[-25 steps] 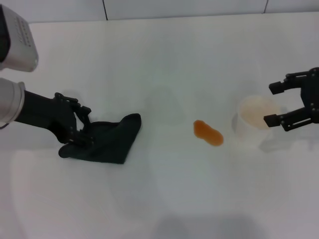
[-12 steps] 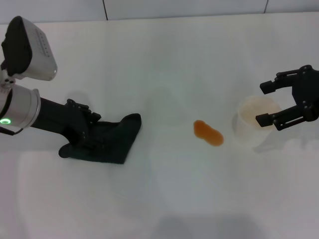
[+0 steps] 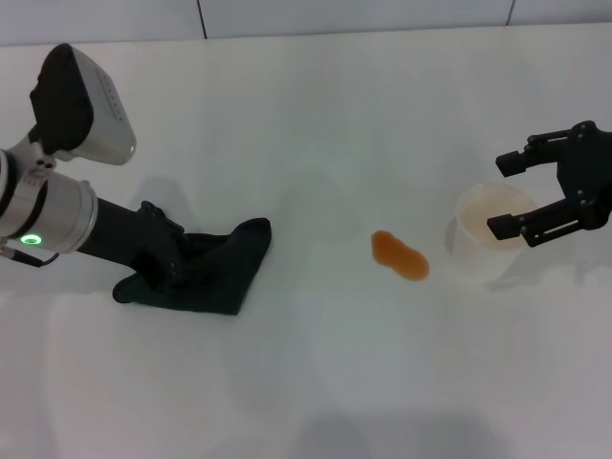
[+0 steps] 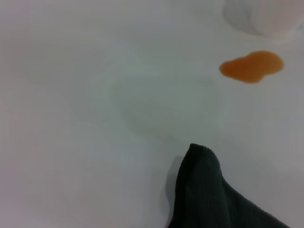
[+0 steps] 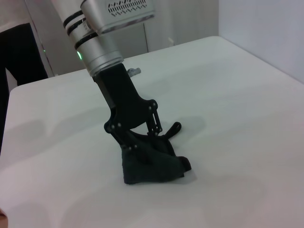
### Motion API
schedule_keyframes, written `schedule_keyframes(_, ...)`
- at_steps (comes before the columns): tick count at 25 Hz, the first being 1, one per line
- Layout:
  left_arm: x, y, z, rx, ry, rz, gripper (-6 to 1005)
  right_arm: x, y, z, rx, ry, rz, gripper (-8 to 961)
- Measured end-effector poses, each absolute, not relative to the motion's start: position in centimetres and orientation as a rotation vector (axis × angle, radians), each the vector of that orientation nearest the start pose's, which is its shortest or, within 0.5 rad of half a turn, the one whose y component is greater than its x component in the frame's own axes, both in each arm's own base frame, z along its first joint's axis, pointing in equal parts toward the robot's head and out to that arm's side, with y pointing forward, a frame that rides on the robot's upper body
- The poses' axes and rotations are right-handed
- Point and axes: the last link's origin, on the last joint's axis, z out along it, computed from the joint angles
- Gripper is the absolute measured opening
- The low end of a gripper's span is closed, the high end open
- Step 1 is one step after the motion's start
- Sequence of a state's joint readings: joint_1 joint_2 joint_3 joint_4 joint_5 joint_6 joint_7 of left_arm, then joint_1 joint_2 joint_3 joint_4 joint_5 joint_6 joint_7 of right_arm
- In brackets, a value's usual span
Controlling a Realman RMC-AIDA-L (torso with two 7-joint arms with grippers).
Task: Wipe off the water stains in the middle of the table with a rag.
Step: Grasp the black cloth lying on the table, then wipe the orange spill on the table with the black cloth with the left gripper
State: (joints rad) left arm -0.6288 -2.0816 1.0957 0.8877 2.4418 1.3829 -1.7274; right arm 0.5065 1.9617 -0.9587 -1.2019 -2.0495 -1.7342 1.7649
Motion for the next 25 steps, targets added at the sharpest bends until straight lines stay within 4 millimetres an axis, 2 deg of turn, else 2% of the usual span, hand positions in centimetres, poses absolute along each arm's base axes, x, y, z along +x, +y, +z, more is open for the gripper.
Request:
schedule_keyframes(4,-24.6,36.2,-2.6,-2.898,-0.5,0.263,509,20.9,34.1,7.8,-2.913,0.38,0.224,872)
schedule_keyframes(7,-24.0,36.4,-2.8,-2.902,-0.506,0.246,270,20.9,34.1,7.8,-2.911,0.379,0.224,872)
schedule_keyframes(12,-22.9,36.6,-3.5,-2.921,-0.501,0.249,82,20.9,34.2,7.6,-2.907,0.38,0.229,872)
schedule_keyframes(17,-20.7,37.4,-5.0,-2.926,-0.495,0.203,77,21.1,34.1,7.5,-2.902,0.384,0.233,872)
schedule_keyframes(25,-18.1,41.6,-6.3,-2.77,-0.544,0.142,76,21.5,34.0,7.4,-2.899,0.38,0.228,872)
